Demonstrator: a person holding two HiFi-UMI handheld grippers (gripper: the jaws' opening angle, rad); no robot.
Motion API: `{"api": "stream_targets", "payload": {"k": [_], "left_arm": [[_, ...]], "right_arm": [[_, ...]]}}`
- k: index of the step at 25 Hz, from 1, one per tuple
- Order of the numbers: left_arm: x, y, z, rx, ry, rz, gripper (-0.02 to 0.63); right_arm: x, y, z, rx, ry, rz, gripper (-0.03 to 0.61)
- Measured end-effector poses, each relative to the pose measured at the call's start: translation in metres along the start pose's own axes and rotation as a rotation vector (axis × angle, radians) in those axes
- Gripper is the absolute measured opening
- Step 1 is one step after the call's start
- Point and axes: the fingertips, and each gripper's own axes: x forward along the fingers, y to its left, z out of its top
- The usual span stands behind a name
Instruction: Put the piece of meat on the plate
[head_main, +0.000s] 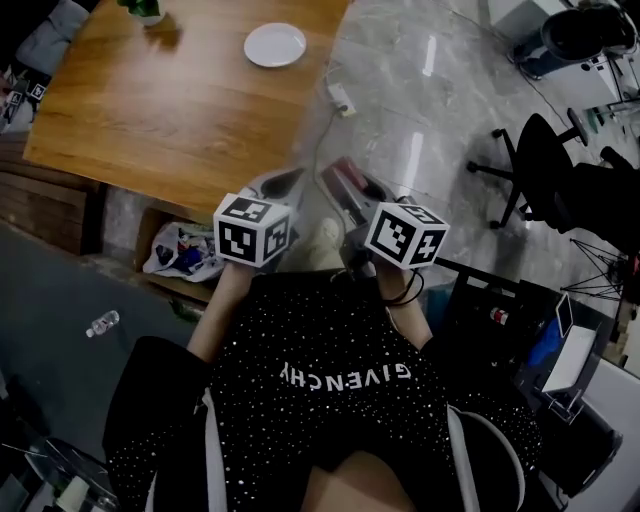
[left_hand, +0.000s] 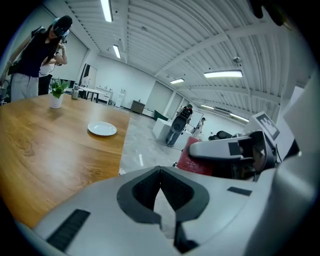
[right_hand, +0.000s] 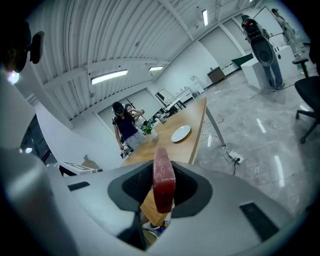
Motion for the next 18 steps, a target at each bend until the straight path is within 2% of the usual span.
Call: {"api": "stream_targets", "payload": {"k": [8, 18], "left_arm": [[0.042, -0.008, 0.024, -0.025, -0.026, 0.065, 0.008], [0.068, -0.007, 0.037, -0.04, -0.067, 0.107, 0.008]], "right_arm": [[0.007, -0.033, 0.04, -0.024, 0.042, 0.06, 0.098], [0.012, -0.049, 0.058, -0.067, 0.07, 0.103, 0.098]]}}
